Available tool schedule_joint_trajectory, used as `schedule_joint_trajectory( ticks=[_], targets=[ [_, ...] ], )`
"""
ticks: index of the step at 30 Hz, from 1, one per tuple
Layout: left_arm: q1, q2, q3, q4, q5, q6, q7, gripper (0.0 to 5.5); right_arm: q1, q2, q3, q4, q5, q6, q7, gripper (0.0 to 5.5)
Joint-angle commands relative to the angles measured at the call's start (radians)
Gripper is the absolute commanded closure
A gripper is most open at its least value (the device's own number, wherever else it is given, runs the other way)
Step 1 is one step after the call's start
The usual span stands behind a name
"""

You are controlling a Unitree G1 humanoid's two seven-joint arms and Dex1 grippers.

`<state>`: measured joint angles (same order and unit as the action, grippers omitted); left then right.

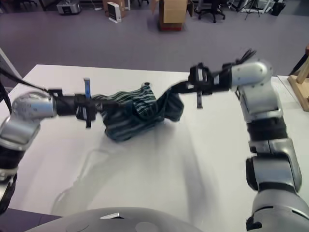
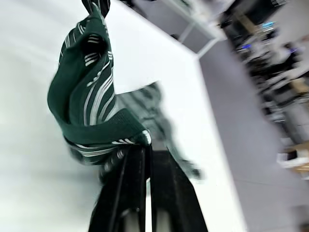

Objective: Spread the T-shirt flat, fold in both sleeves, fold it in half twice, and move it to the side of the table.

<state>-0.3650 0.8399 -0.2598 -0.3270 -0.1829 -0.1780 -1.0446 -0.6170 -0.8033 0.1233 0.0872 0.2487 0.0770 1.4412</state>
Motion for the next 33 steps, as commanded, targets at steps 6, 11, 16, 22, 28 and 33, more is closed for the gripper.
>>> schedule_joint_trajectory(
  ticks=[6,11,16,22,28,33],
  targets=[
    [-0.02,0.064,0.205,-0.192,-0.229,0.341,0.019,5.5,-0.054,-0.068,-0.102,-0.121,0.148,0.214,-0.008,5.46],
    [0.16,0.142,0.29,-0.336,-0.319,0.449,-0.025,5.5,0.013,-0.245,-0.108,-0.189,0.194,0.269,0.146,5.46],
    [0.468,0.156,0.125,-0.504,-0.167,0.417,-0.008,5.5,0.371,-0.317,-0.048,-0.379,0.12,0.189,0.125,5.46],
    [0.65,0.081,-0.101,-0.423,0.078,0.316,0.076,5.32,0.693,-0.264,0.123,-0.433,-0.141,-0.008,-0.054,5.5],
    [0.72,0.09,0.024,-0.497,-0.136,0.454,0.076,4.28,0.739,-0.405,0.089,-0.402,-0.155,-0.016,0.03,5.01],
    [0.956,0.239,0.267,-0.586,-0.428,0.604,-0.049,3.59,0.727,-0.47,0.05,-0.395,-0.068,-0.019,0.121,4.2]
  ],
)
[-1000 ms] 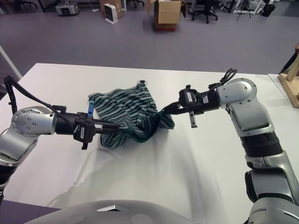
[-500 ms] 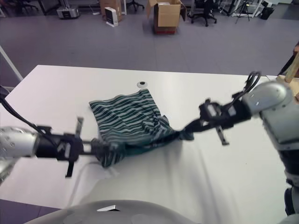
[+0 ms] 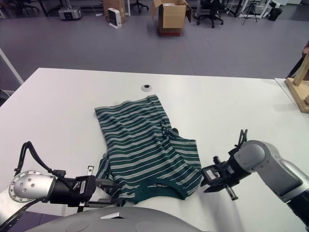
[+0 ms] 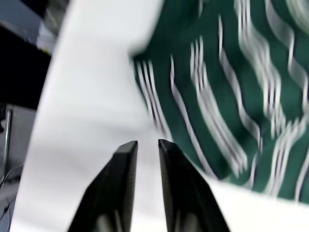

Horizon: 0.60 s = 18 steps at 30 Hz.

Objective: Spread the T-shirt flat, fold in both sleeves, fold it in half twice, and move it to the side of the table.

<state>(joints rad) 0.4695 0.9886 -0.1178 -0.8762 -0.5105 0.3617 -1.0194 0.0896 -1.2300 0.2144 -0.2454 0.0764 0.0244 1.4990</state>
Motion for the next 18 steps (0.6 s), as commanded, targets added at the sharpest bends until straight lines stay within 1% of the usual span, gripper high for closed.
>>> schedule_joint_trajectory(
  ticks=[1,2,4,6,9,11,13,15,18],
  targets=[
    [0.137,0.1,0.169,-0.024,-0.115,0.071,-0.089,3.46,0.029,-0.047,-0.059,-0.098,0.169,0.072,0.082,4.07],
    [0.137,0.096,0.202,-0.002,-0.115,0.067,-0.088,3.22,0.013,-0.032,-0.072,-0.113,0.213,0.106,0.081,3.79],
    [0.023,0.008,0.219,0.11,-0.019,0.024,0.041,2.95,-0.165,0.128,-0.08,-0.022,0.264,0.201,-0.033,3.48],
    [-0.067,-0.069,0.173,0.216,0.113,0.001,0.179,2.95,-0.31,0.28,-0.064,0.124,0.234,0.237,-0.169,3.48],
    [-0.098,-0.125,0.092,0.304,0.248,0.01,0.281,2.95,-0.43,0.459,-0.004,0.333,0.126,0.224,-0.34,3.48],
    [-0.091,-0.133,0.043,0.341,0.311,0.011,0.299,2.95,-0.51,0.61,0.035,0.509,0.065,0.204,-0.463,3.48],
    [-0.092,-0.13,0.004,0.356,0.349,0.0,0.288,2.95,-0.586,0.744,0.039,0.68,0.027,0.192,-0.58,3.48],
    [-0.123,-0.148,-0.032,0.372,0.375,0.003,0.289,2.95,-0.643,0.832,0.047,0.834,-0.022,0.15,-0.681,3.48],
    [-0.166,-0.191,-0.075,0.382,0.397,0.03,0.304,2.95,-0.706,0.908,0.054,1.001,-0.076,0.08,-0.756,3.48]
  ],
)
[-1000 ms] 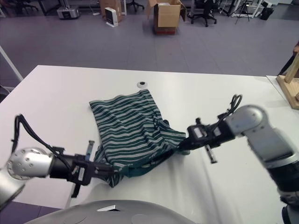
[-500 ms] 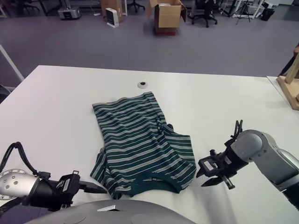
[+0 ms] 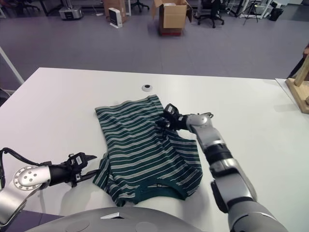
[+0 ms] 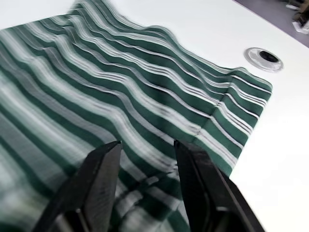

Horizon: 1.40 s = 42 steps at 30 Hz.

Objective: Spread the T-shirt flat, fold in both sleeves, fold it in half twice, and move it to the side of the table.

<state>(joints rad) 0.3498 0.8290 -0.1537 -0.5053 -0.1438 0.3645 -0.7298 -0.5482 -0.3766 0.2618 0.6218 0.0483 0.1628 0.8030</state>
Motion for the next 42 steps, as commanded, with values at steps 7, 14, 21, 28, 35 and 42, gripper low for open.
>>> schedule_joint_trajectory(
  ticks=[7,14,21,28,35,42],
  targets=[
    [0.013,0.109,-0.112,0.042,0.184,0.032,-0.048,2.95,-0.08,0.01,0.016,0.242,-0.153,-0.113,-0.104,3.48],
    [0.005,0.164,-0.087,0.059,0.245,0.054,-0.019,2.95,-0.06,-0.055,-0.006,0.175,-0.173,-0.069,-0.11,3.48],
    [-0.083,0.142,0.022,0.168,0.221,-0.006,-0.006,2.95,-0.102,-0.046,-0.075,0.137,-0.139,-0.187,-0.163,3.48],
    [-0.086,0.074,0.144,0.001,-0.047,0.003,-0.12,2.95,0.01,-0.099,-0.116,-0.25,0.016,-0.082,0.057,3.48],
    [-0.221,0.084,0.225,0.055,-0.107,0.02,-0.165,2.95,0.283,-0.335,-0.011,-0.528,0.031,-0.053,0.364,3.48],
    [-0.14,0.038,0.211,0.024,-0.079,0.04,-0.096,2.95,0.422,-0.486,-0.021,-0.476,-0.01,-0.113,0.441,3.48]
  ],
)
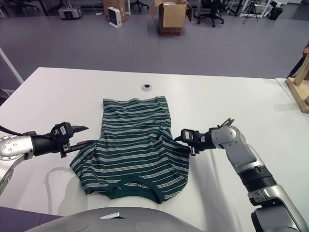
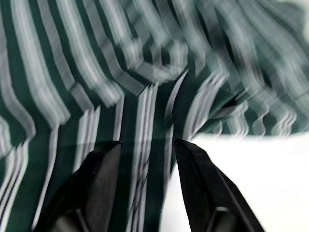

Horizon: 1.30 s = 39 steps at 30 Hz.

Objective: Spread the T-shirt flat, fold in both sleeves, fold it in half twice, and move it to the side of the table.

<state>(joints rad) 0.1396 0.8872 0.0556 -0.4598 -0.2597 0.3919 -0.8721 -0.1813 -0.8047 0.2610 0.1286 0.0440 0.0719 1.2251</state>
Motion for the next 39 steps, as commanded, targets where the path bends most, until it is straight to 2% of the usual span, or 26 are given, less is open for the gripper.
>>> schedule_joint_trajectory(
  ticks=[1,4,6,9,11,14,18,20,22,29,34,39],
  targets=[
    [0.085,-0.033,0.008,-0.026,0.044,0.015,0.068,2.95,0.078,-0.073,-0.019,0.021,-0.022,-0.034,0.011,3.48],
    [0.102,-0.097,0.057,-0.033,0.043,0.066,0.165,2.95,0.156,-0.118,-0.027,0.019,-0.061,-0.041,-0.033,3.48],
    [0.166,-0.148,0.128,-0.101,-0.006,0.142,0.22,2.95,0.238,-0.15,-0.076,-0.028,-0.015,-0.01,-0.038,3.48],
    [0.299,-0.262,0.249,-0.233,-0.131,0.293,0.298,2.95,0.309,-0.105,-0.179,-0.129,0.096,0.069,-0.105,3.48],
    [0.363,-0.321,0.287,-0.279,-0.179,0.377,0.347,2.95,0.303,-0.047,-0.227,-0.179,0.162,0.128,-0.169,3.48],
    [0.524,-0.413,0.233,-0.321,-0.181,0.444,0.42,2.95,0.271,0.07,-0.357,-0.257,0.349,0.264,-0.279,3.48],
    [0.566,-0.514,0.139,-0.231,-0.153,0.421,0.492,2.95,0.242,0.104,-0.419,-0.227,0.398,0.308,-0.334,3.48],
    [0.566,-0.528,0.121,-0.206,-0.147,0.408,0.501,2.95,0.235,0.106,-0.425,-0.218,0.397,0.313,-0.343,3.48],
    [0.561,-0.539,0.111,-0.193,-0.153,0.391,0.506,3.22,0.224,0.111,-0.424,-0.209,0.392,0.314,-0.35,3.4],
    [0.553,-0.56,0.093,-0.158,-0.147,0.329,0.529,4.56,0.205,0.127,-0.42,-0.174,0.375,0.291,-0.372,3.4],
    [0.526,-0.614,0.141,-0.212,-0.297,0.312,0.499,5.49,0.206,0.137,-0.416,-0.161,0.365,0.277,-0.377,3.4],
    [0.515,-0.497,0.241,-0.295,-0.43,0.339,0.405,5.49,0.216,0.134,-0.42,-0.128,0.345,0.256,-0.371,3.4]
  ],
)
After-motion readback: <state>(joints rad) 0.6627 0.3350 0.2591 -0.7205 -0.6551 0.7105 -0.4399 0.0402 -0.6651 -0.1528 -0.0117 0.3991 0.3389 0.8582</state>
